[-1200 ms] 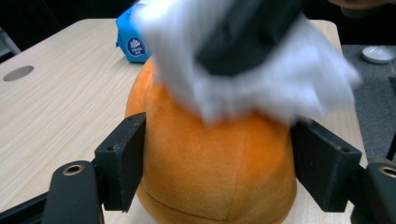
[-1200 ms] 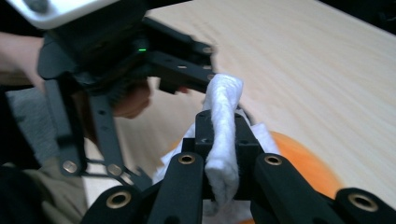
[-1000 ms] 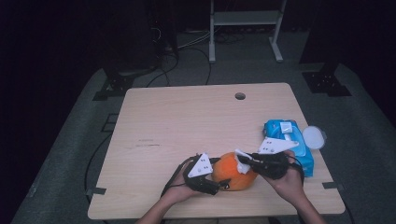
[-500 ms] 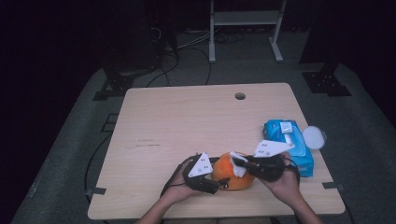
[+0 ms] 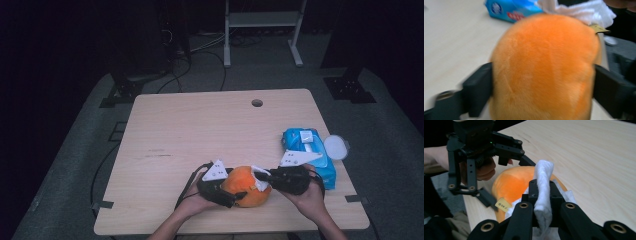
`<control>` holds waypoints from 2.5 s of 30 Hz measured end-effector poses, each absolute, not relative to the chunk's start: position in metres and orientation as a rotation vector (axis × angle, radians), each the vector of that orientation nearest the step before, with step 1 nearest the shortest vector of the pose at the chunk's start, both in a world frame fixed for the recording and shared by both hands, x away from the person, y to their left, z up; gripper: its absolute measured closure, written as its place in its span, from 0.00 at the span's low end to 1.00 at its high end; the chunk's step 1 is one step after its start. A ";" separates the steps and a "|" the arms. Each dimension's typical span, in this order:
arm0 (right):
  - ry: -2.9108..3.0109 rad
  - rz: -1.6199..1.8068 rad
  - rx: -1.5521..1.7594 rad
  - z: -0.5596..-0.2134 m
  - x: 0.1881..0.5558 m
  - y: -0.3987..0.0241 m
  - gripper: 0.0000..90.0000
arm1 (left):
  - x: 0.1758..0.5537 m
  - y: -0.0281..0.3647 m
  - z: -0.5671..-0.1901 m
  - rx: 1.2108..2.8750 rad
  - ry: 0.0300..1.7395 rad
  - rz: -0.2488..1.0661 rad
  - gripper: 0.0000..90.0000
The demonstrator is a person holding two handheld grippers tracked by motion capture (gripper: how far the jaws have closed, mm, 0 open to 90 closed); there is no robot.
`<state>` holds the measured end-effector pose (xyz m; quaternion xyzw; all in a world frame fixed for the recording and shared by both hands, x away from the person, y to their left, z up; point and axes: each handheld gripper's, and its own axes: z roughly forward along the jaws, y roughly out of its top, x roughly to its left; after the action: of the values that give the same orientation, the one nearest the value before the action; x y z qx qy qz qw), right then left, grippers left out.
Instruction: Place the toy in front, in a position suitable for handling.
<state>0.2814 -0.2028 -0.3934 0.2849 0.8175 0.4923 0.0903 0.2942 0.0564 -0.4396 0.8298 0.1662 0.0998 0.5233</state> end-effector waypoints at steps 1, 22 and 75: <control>2.430 1.464 0.847 -0.393 0.281 -0.203 0.93 | 0.294 0.056 -0.440 1.987 0.398 0.239 0.26; 2.414 1.385 0.879 -0.404 0.290 -0.202 0.93 | 0.302 0.070 -0.443 1.937 0.436 0.248 0.19; 2.396 1.377 0.928 -0.407 0.297 -0.202 0.93 | 0.300 0.061 -0.439 2.031 0.400 0.338 0.19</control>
<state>0.2973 -0.2024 -0.4072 0.3163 0.8167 0.4692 0.1129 0.3002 0.0613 -0.4394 0.8393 0.1655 0.1398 0.4986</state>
